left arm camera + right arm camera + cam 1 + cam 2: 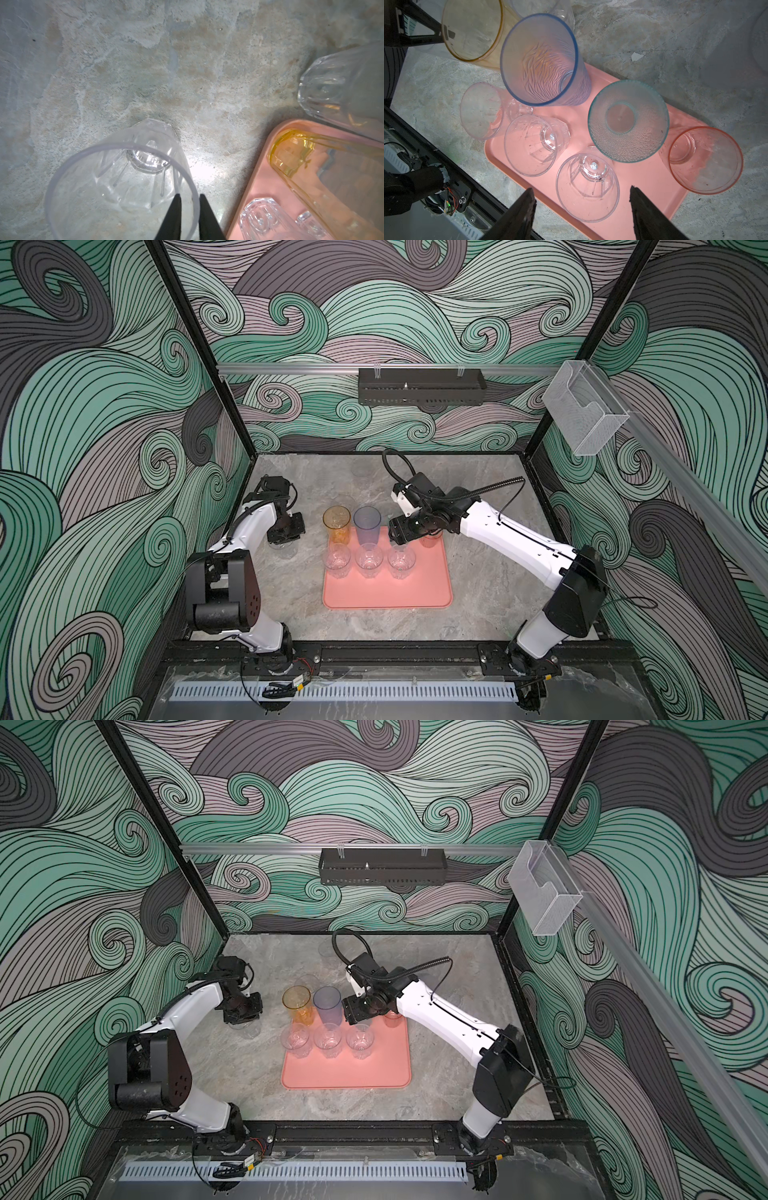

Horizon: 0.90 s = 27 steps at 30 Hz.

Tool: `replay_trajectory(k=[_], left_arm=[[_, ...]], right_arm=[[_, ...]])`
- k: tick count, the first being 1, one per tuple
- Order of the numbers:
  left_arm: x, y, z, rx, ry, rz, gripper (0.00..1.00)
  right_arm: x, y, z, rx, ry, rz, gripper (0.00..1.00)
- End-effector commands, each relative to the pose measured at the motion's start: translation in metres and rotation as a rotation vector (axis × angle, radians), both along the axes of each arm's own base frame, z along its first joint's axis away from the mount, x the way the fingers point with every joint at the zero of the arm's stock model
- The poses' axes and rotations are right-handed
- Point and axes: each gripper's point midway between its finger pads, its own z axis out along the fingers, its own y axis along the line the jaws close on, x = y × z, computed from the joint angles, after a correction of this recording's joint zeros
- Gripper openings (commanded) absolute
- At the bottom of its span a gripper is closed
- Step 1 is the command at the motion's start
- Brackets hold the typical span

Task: Place the glasses into the tray
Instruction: Pick up the glass from the middle-left of the table.

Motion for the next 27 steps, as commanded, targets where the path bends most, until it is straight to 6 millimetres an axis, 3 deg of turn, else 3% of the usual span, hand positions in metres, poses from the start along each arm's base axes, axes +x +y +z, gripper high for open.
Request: replay_trajectory(k=[1, 5, 13, 14, 22, 27], left_arm=[[-0.003, 0.001, 0.004, 0.023, -0.002, -0.011, 0.13], [-0.003, 0.002, 0.008, 0.029, -0.015, -0.01, 0.0], [-0.001, 0.003, 0.048, 0.039, -0.103, -0.001, 0.0], [-0.002, 0.003, 0.065, 0.041, -0.144, 0.0, 0.0], [-0.011, 0.01, 0.145, 0.097, -0.307, 0.004, 0.0], [-0.011, -0.015, 0.186, 0.086, -0.433, -0.059, 0.0]], right_arm=[[0.003, -0.003, 0.003, -0.03, -0.02, -0.012, 0.74], [0.004, -0.003, 0.004, -0.027, -0.022, -0.019, 0.75], [0.003, -0.005, 0.006, -0.028, -0.025, -0.014, 0.75], [0.002, -0.004, 0.007, -0.026, -0.026, -0.011, 0.75], [-0.002, -0.009, 0.012, -0.018, -0.03, -0.017, 0.75], [0.0, -0.02, 0.02, -0.008, -0.049, -0.055, 0.75]])
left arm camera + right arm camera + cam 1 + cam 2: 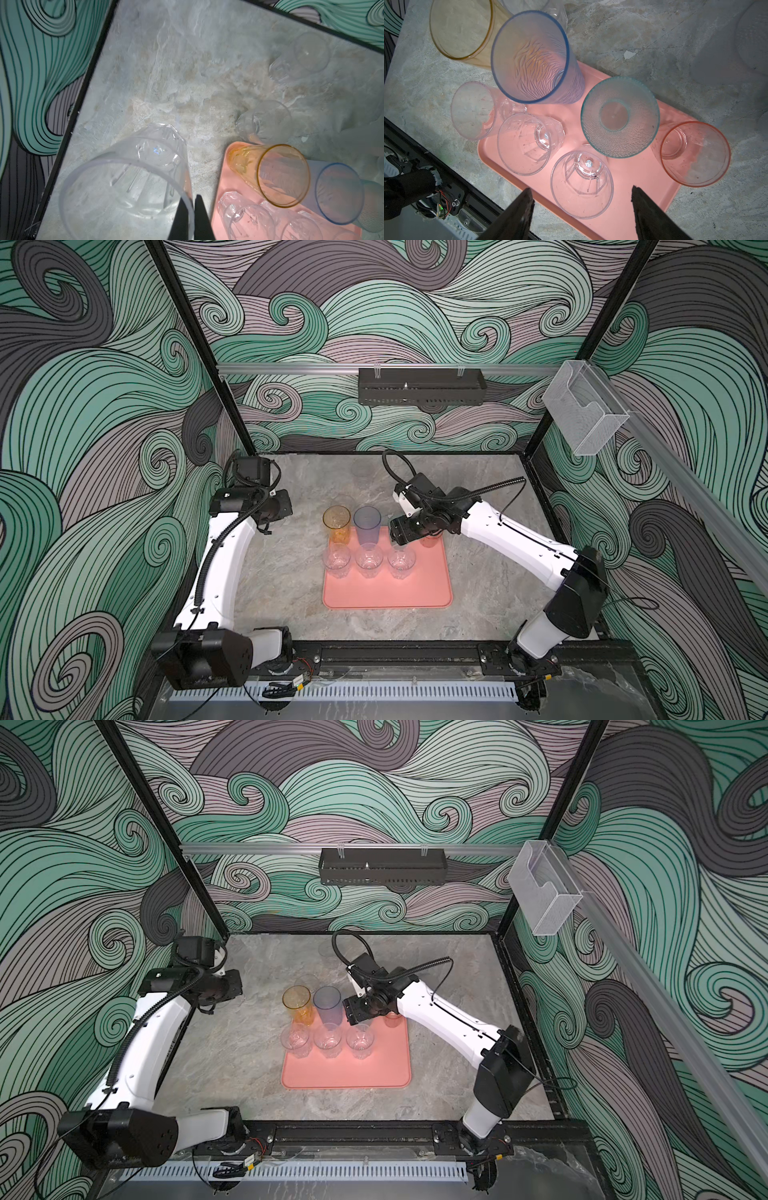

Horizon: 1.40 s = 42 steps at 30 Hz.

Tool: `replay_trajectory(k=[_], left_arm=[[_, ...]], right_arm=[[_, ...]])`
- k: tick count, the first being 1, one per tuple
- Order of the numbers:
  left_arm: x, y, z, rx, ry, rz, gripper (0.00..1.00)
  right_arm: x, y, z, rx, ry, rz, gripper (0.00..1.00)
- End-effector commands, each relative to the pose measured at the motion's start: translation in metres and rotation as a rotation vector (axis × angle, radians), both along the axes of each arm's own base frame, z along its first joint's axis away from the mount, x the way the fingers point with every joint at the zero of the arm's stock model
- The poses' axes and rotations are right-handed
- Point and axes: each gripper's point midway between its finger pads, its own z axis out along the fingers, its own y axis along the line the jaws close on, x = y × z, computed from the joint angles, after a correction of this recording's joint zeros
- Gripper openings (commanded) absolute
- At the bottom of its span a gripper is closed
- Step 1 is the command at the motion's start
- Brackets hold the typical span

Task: Place the glasses into the tray
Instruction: Pick up the glass from the middle-left of the table, then place the glass on the tray.

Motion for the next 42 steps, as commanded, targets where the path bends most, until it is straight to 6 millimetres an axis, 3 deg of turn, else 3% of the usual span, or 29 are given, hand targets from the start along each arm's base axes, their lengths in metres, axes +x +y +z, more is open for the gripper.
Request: replay_trajectory(k=[1, 6, 12, 17, 25, 30, 35, 42], left_arm=[[-0.008, -0.025, 0.025, 0.002, -0.032, -0.066, 0.0], [-0.01, -0.092, 0.042, -0.034, -0.056, -0.213, 0.0], [-0.016, -0.199, 0.044, -0.066, -0.056, -0.447, 0.0], [-0.02, -0.282, 0.029, -0.072, -0.045, -0.604, 0.0], [-0.04, -0.383, 0.011, -0.032, -0.018, -0.832, 0.0], [-0.05, -0.419, -0.021, 0.005, 0.033, -0.911, 0.0], [-0.072, -0.447, -0.051, 0.049, 0.085, -0.979, 0.0], [-0.094, -0.45, -0.091, 0.138, 0.189, -0.998, 0.0]], right_arm=[[0.0, -0.016, 0.014, 0.005, -0.028, -0.041, 0.75], [0.006, -0.036, 0.018, 0.011, -0.038, -0.097, 0.75], [0.015, -0.072, 0.019, 0.038, -0.02, -0.208, 0.75], [0.02, -0.109, 0.015, 0.058, -0.017, -0.343, 0.75], [0.022, -0.157, 0.007, 0.053, -0.022, -0.512, 0.74], [0.024, -0.184, 0.003, 0.062, -0.017, -0.617, 0.74], [0.026, -0.196, 0.003, 0.084, -0.015, -0.657, 0.73], [0.025, -0.193, -0.002, 0.098, 0.009, -0.643, 0.73]])
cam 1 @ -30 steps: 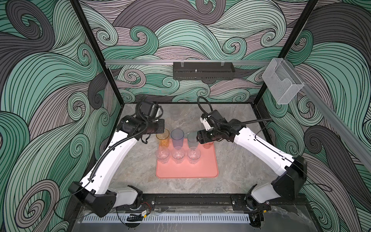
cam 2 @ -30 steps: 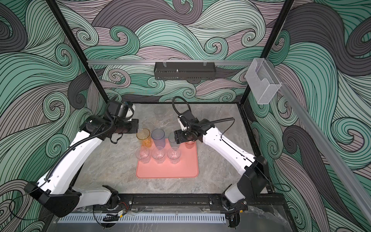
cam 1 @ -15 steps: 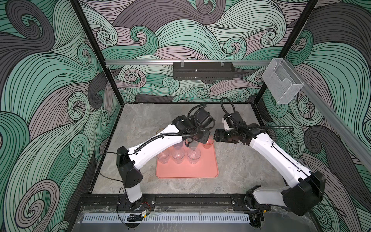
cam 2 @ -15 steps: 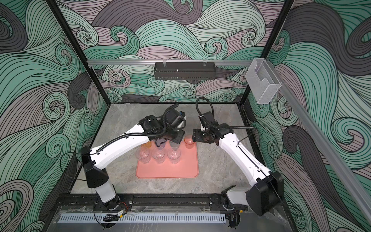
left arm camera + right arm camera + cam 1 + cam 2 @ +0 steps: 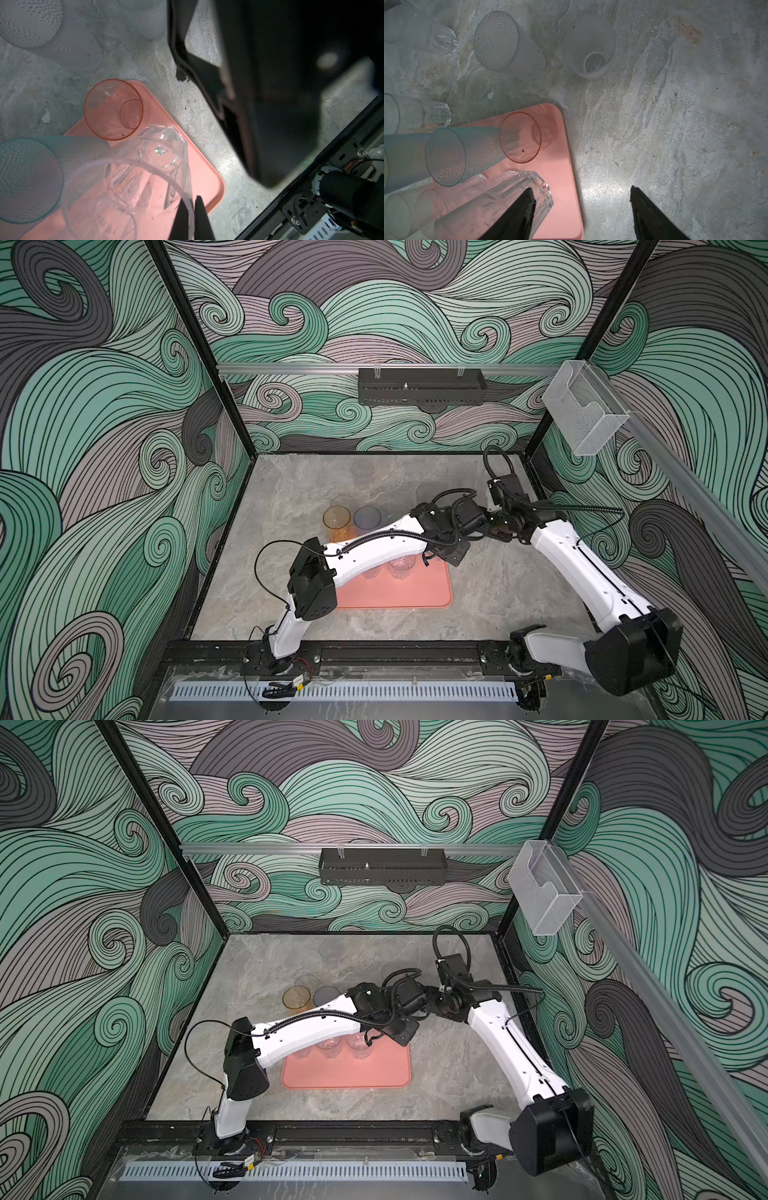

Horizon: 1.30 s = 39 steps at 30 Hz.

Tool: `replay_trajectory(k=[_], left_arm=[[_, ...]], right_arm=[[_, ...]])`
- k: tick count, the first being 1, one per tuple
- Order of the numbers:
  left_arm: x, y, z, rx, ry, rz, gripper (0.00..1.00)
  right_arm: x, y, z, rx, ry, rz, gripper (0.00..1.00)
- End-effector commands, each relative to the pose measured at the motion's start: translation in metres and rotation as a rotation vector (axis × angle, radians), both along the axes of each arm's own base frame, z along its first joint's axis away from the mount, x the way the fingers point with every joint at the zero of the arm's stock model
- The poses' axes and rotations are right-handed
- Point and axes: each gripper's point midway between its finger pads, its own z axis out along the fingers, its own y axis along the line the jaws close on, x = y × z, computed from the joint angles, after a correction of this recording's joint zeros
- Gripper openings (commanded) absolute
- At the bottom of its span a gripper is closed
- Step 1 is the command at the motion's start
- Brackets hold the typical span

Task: Place the glasses into the tray
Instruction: Place the glass on the tray.

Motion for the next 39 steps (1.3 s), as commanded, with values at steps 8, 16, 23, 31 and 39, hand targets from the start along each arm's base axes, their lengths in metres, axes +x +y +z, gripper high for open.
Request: replay_trajectory(k=[8, 16, 23, 31, 39], left_arm=[[-0.016, 0.003, -0.037, 0.114, 0.038, -0.025, 0.0], [-0.003, 0.024, -0.016, 0.112, -0.036, 0.038, 0.0], [-0.016, 0.018, -0.033, 0.085, 0.035, 0.01, 0.0], [-0.014, 0.008, -0.05, 0.105, 0.045, -0.014, 0.0], [-0.014, 0.004, -0.077, 0.159, 0.074, -0.038, 0.02]], right_arm=[[0.005, 0.012, 0.006, 0.051, -0.036, 0.035, 0.73], [0.016, -0.028, 0.027, 0.058, -0.081, -0.084, 0.73], [0.016, -0.043, 0.028, 0.078, -0.085, -0.141, 0.73], [0.014, -0.037, 0.023, 0.107, -0.076, -0.13, 0.73], [0.016, -0.03, 0.018, 0.135, -0.057, -0.11, 0.73]])
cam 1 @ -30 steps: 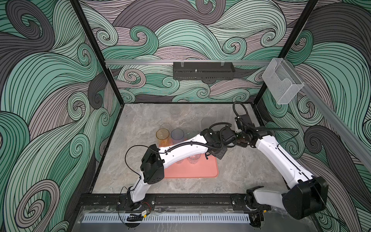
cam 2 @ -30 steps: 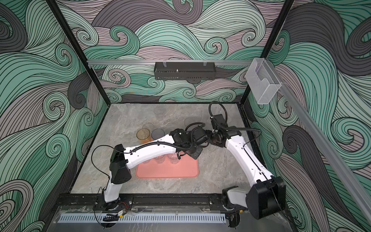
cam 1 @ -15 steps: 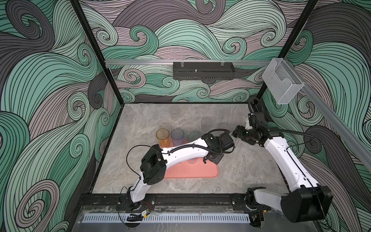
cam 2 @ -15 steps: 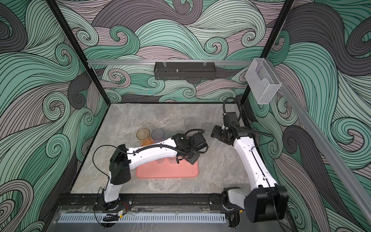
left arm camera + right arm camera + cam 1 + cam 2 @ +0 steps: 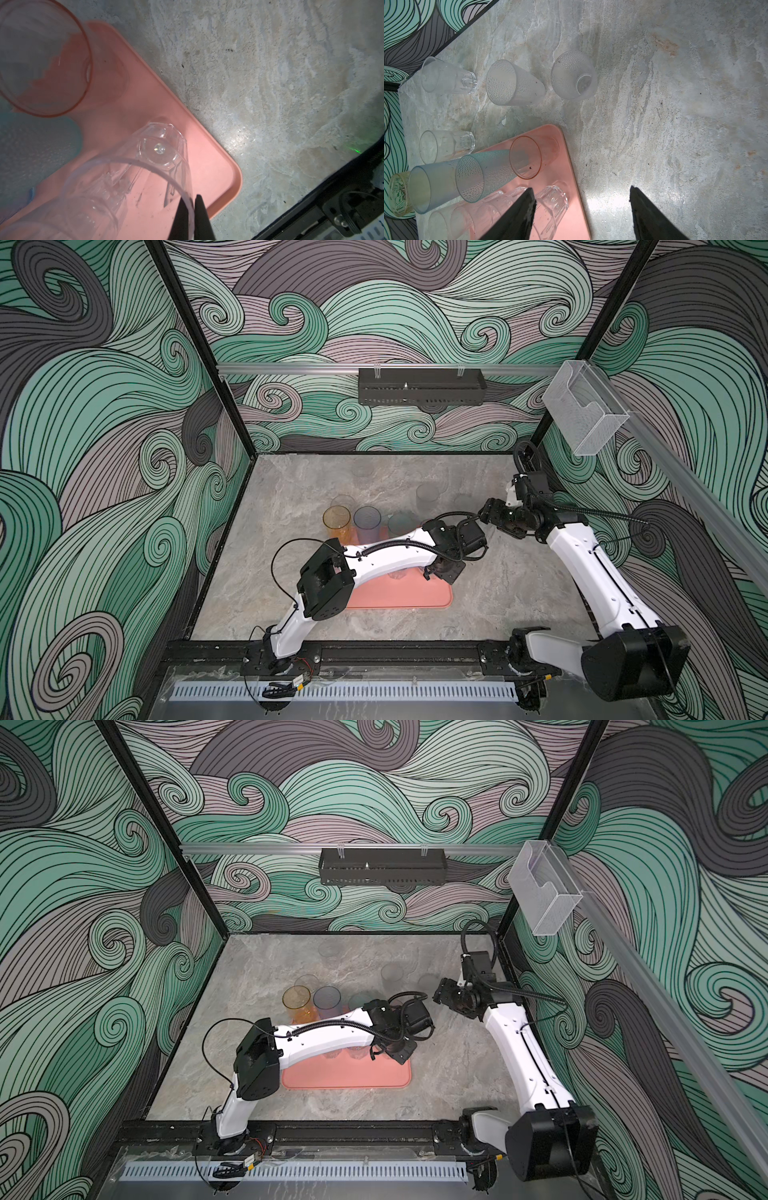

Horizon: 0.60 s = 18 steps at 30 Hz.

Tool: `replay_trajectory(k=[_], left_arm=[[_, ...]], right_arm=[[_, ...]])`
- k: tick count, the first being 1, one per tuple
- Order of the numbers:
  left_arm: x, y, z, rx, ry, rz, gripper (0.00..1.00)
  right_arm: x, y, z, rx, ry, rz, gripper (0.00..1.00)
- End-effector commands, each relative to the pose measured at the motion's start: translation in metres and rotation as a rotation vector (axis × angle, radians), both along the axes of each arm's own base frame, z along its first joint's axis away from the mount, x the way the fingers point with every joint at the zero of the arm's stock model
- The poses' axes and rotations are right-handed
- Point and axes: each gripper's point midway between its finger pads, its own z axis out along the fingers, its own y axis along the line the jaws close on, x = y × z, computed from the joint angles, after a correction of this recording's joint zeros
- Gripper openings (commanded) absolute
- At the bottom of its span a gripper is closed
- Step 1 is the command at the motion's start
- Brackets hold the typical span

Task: Place the glasses into the tray
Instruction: Place the glass on the tray.

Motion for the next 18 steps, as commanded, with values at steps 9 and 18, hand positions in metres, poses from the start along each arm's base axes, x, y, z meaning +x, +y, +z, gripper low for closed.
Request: replay_trajectory(k=[9, 18], left_arm=[[0.005, -0.009, 0.009, -0.021, -0.028, -0.035, 0.22], [0.018, -0.01, 0.083, -0.151, -0.197, -0.088, 0.49]], right_arm=[[0.003, 0.01, -0.006, 0.031, 0.009, 0.026, 0.72], [0.008, 0.023, -0.008, 0.028, 0.018, 0.075, 0.74]])
